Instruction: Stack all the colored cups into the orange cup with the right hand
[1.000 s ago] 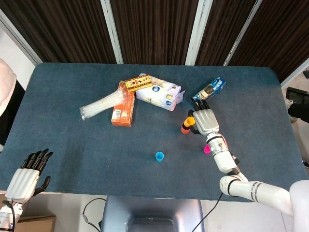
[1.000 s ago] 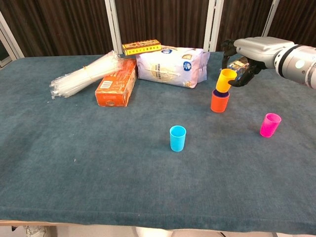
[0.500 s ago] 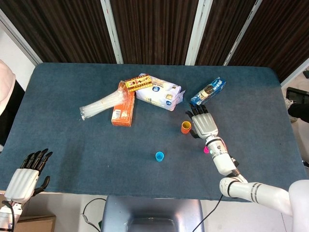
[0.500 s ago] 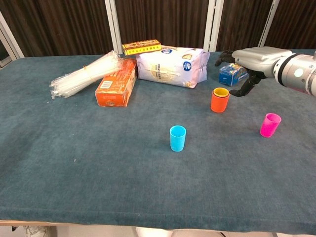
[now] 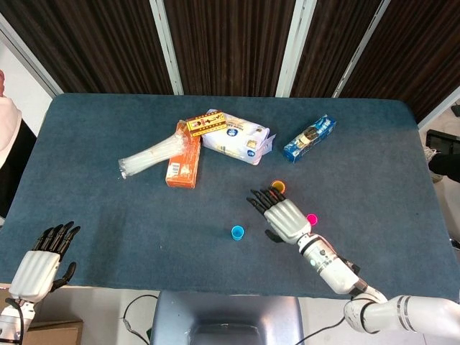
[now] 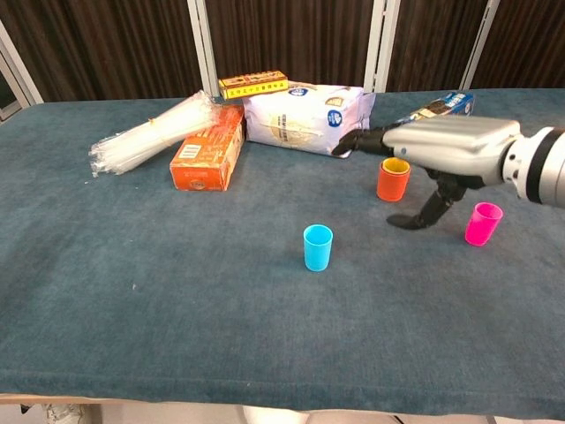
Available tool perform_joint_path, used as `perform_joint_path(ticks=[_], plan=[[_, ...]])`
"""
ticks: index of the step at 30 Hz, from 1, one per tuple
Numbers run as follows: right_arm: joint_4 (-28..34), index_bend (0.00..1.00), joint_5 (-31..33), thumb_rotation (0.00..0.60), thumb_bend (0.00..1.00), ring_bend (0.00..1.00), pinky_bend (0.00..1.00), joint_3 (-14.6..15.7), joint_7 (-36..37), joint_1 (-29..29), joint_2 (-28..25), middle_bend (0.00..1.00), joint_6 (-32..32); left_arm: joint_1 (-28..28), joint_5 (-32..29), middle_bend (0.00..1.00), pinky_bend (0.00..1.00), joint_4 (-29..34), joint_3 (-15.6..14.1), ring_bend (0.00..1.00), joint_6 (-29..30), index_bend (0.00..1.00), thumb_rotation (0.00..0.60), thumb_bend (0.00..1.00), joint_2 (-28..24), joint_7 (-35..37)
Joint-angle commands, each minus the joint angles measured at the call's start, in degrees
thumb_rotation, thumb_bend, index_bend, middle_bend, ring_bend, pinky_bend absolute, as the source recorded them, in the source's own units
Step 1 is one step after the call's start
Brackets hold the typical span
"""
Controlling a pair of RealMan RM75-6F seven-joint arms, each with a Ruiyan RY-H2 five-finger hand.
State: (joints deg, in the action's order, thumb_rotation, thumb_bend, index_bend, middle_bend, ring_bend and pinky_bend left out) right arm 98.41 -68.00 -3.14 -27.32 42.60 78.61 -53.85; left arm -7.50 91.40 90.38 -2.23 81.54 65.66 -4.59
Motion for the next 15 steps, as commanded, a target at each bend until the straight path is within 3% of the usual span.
perform_joint_path(ticks=[1,7,15], plan=[[-1.2,0.15,1.0,0.6,0.46,0.0,0.0,0.4,-2.5,1.3,2.1,0.0,2.2,0.0,0.0,0.03,0.11,0.0,0.0,0.06,0.1,0.0,0.6,0.45,-0.1,0.1],[-5.9,0.25,5.0,0.6,0.46,0.0,0.0,-1.2,-4.1,3.6,8.2,0.0,4.4,0.2,0.0,0.03,0.11,0.0,0.0,0.06,0.4,0.0,0.6,0.45,-0.5,0.9],[-9.2,0.4,6.7,0.6,0.46,0.0,0.0,-1.7,-4.1,4.8,11.4,0.0,5.1,0.4,0.4,0.03,0.11,-0.1,0.0,0.06,1.2,0.0,0.6,0.45,-1.0,2.0]])
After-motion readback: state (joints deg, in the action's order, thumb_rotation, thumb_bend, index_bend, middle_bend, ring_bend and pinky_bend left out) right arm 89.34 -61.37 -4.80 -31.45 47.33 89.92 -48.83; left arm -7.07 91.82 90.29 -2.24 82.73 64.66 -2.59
